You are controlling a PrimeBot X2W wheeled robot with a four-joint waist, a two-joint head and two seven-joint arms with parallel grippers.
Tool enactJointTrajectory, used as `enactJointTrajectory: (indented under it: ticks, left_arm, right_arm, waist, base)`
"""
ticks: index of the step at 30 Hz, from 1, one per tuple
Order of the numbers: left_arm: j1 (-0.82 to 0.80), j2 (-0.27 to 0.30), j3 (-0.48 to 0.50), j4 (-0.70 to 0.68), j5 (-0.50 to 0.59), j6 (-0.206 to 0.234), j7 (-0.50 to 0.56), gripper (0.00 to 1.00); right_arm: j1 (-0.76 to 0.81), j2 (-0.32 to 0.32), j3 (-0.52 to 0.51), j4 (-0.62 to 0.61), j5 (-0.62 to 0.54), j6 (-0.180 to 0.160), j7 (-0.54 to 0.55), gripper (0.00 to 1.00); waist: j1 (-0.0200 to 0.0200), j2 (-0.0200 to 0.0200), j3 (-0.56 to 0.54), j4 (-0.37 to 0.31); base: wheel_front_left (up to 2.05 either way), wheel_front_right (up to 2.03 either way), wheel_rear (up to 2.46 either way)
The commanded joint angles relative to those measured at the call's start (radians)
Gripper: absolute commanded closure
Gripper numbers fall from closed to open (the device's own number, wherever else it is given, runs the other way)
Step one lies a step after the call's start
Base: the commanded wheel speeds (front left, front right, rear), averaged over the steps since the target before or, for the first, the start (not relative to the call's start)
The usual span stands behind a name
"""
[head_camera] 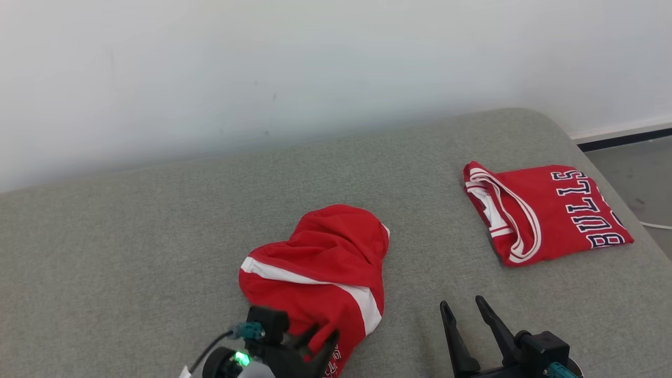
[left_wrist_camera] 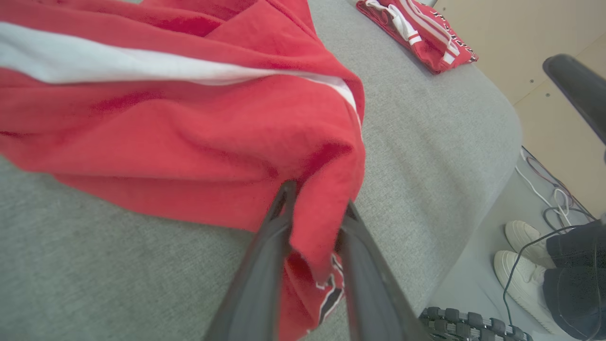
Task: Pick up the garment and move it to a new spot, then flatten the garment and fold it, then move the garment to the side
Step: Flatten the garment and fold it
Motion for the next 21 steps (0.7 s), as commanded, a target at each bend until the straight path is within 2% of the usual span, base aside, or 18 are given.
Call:
enactJointTrajectory:
  ticks: [1,3,7,12,15,21]
  left_arm:
    - [-0.021,0.018,0.014,-0.022,-0.006,0.003,0.002,0.0]
    - [-0.031,0.023,0.026,-0.034,-0.013,0.011,0.004,0.0]
    - [-0.083,0.089,0.088,-0.097,-0.022,0.066,0.025,0.0]
    - [-0.109,0.153,0.116,-0.102,-0.017,0.106,0.071,0.0]
    - [-0.128,0.19,0.131,-0.093,-0.022,0.116,0.094,0.0]
    - [-0.172,0.237,0.103,-0.018,0.016,0.113,0.161,0.0]
  right_arm:
    - [0.004,0.002,-0.002,-0.002,-0.001,-0.003,-0.005,0.0]
    - [0.003,0.003,-0.002,-0.002,-0.001,-0.003,-0.005,0.0]
    - [-0.003,0.006,0.011,0.0,-0.001,-0.003,-0.005,0.0]
    - [-0.012,0.007,0.026,0.003,0.009,-0.003,-0.006,0.0]
    - [-0.018,0.007,0.029,0.004,0.009,-0.003,-0.006,0.0]
    - [-0.039,0.008,0.042,0.006,0.006,-0.003,-0.007,0.0]
  waist:
    - [0.0,0.0,-0.001,0.015]
    - [0.0,0.0,-0.001,0.017]
    - [0.0,0.0,0.005,0.012]
    - [0.0,0.0,0.019,-0.014]
    - [0.0,0.0,0.034,-0.037]
    - [0.0,0.0,0.068,-0.088]
  base:
    - [0.0,0.0,0.0]
    - [0.0,0.0,0.0]
    - [0.0,0.0,0.0]
    - [0.0,0.0,0.0]
    - [0.0,0.0,0.0]
    - [0.0,0.0,0.0]
